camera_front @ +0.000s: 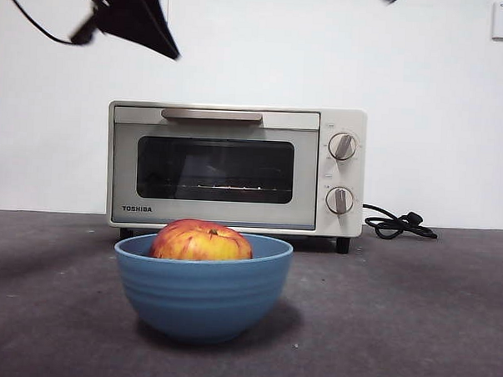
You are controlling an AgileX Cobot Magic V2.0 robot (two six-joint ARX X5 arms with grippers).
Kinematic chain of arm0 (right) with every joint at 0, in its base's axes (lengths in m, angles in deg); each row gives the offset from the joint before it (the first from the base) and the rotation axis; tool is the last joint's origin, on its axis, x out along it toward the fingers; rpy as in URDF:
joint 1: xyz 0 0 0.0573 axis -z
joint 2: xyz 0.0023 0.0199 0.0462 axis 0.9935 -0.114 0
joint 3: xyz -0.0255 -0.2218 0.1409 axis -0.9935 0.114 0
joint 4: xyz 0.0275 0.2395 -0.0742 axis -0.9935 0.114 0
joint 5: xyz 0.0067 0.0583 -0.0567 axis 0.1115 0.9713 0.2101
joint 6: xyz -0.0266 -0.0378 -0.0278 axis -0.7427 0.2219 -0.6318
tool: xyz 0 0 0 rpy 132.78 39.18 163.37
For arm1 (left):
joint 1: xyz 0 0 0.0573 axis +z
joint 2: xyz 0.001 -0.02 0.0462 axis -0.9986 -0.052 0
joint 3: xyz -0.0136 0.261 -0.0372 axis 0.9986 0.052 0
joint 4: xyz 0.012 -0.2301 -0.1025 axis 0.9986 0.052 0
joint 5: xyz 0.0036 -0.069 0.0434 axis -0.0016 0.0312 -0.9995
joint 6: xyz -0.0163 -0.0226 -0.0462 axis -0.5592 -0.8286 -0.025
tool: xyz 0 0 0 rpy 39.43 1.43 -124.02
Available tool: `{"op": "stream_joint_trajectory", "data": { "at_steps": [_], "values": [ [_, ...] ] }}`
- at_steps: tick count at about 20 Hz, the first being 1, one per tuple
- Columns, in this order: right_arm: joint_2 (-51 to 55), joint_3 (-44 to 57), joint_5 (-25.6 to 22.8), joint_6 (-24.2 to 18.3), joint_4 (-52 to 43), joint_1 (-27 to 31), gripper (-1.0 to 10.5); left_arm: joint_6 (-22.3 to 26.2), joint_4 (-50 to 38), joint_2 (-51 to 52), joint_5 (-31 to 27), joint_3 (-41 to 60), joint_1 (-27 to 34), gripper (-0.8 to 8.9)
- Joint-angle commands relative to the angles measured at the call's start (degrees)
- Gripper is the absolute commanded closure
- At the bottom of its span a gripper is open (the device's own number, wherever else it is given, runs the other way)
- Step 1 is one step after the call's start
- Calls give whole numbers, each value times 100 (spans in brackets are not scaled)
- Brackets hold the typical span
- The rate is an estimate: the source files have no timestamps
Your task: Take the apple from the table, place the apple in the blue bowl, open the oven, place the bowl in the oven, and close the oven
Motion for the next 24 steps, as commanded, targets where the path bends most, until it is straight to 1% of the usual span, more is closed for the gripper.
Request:
{"op": "stream_joint_trajectory", "data": {
  "at_steps": [1,3,6,8,9,11,12,14,15,19,22,24],
  "values": [
    [509,614,-77,415,-81,2,954,-17,-13,-520,22,-383,-101,819],
    [1071,1281,-118,721,-212,31,954,-55,-131,-841,22,-590,-136,819],
    [1829,2262,-103,1250,-348,79,954,-61,-284,-1025,-52,-610,-146,819],
    [2253,2852,-44,1626,-481,76,954,-59,-345,-1069,-452,-610,-146,819],
    [2441,3130,107,1810,-544,76,954,-59,-417,-1075,-612,-610,-144,819],
    [2710,3534,428,2050,-669,70,954,-24,-382,-1091,-595,-610,-136,819],
    [2802,3670,511,2133,-745,70,954,63,-302,-1102,-597,-610,-127,819],
    [2927,3814,601,2238,-901,70,954,361,-72,-1132,-605,-608,-129,819],
    [2935,3805,610,2243,-938,70,954,428,9,-1165,-614,-610,-136,819],
    [2946,3803,907,2247,-1191,66,954,437,444,-1322,-625,-610,-133,819],
    [2946,3803,922,2253,-1327,66,954,509,758,-1366,-695,-608,-129,819],
    [2970,3803,922,2256,-1416,66,954,590,964,-1366,-879,-608,-151,819]
  ]
}}
